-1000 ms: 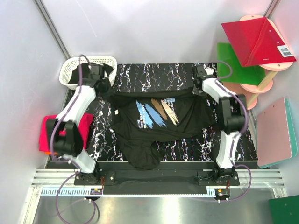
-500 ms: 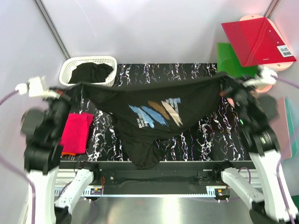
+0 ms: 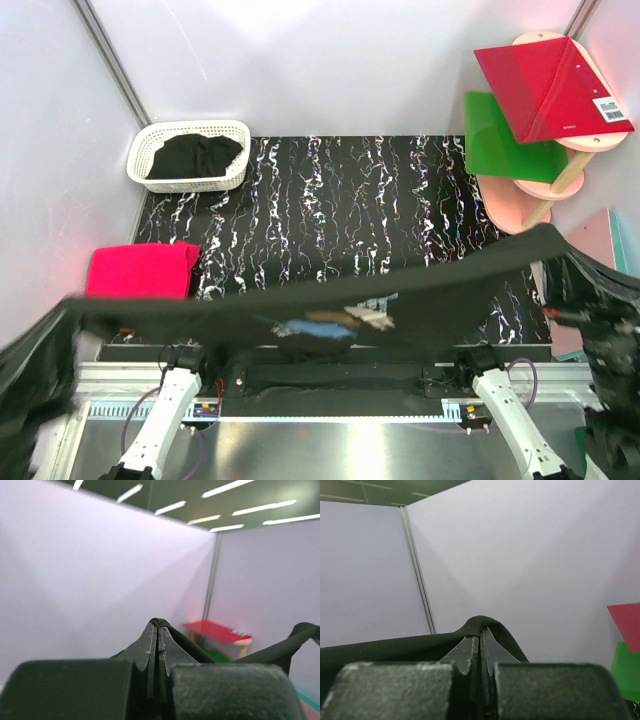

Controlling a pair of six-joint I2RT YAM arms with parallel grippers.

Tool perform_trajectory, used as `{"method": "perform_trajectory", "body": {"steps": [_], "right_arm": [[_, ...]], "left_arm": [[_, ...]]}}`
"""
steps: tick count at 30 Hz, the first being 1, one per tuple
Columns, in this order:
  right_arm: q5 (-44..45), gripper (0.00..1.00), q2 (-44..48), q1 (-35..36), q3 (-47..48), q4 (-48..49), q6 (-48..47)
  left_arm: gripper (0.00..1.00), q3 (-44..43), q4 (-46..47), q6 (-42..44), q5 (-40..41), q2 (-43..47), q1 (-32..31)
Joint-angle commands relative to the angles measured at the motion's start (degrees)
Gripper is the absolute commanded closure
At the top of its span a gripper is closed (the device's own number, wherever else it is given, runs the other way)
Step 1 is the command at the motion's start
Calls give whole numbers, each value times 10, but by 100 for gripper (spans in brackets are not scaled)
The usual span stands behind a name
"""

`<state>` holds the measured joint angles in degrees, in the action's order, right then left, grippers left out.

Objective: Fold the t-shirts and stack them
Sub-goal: Flatten out the tshirt

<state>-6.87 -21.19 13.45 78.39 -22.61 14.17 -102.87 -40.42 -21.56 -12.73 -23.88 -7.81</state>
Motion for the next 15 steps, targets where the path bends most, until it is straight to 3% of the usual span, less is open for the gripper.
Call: {"method": "perform_trajectory", "body": {"steps": [1,5,8,15], "right_arm": [[-31,100,7,-17,41,-9,4],[18,100,-11,-21,40,-4,6],[66,100,-49,-21,-20,12,-2],[115,100,-236,-21,-125,110,4]], "left_arm": [[100,-82,3,-17,-67,-48,17],[100,-74,3,-16,-33,-106,18],[100,-24,11,3,-5,-171,17],[100,43,62,20,19,-383,17]]}}
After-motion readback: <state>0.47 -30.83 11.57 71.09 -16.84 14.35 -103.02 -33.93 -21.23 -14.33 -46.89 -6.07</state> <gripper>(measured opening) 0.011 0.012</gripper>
